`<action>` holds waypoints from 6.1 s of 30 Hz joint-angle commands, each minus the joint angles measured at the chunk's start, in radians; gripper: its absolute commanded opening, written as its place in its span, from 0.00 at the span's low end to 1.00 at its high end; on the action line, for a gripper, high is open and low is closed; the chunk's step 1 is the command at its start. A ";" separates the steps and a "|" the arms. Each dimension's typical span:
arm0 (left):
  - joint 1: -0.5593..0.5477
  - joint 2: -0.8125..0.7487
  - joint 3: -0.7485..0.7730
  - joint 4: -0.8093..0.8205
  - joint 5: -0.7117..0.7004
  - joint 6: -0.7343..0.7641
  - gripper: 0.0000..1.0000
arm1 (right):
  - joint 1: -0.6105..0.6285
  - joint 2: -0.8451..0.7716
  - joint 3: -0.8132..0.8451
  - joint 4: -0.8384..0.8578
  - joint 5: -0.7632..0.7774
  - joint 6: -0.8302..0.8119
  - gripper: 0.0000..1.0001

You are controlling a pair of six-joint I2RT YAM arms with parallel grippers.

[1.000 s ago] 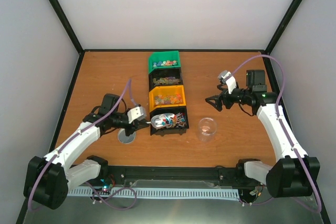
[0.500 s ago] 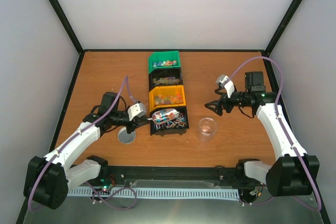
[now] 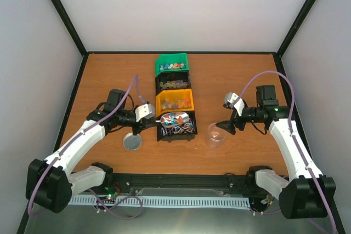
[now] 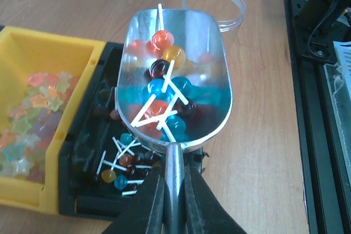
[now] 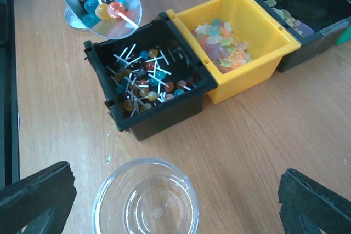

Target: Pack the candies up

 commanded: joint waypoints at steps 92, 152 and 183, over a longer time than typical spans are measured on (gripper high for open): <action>-0.320 0.616 0.809 -0.536 -0.390 0.088 0.01 | 0.171 0.260 -0.130 0.370 0.129 -0.034 1.00; -0.032 0.638 1.037 -0.866 -0.664 0.380 0.01 | 0.150 0.437 0.322 0.294 0.203 0.586 0.96; -0.175 0.993 1.431 -1.110 -0.995 0.381 0.01 | 0.242 0.862 0.572 0.219 0.065 0.590 0.64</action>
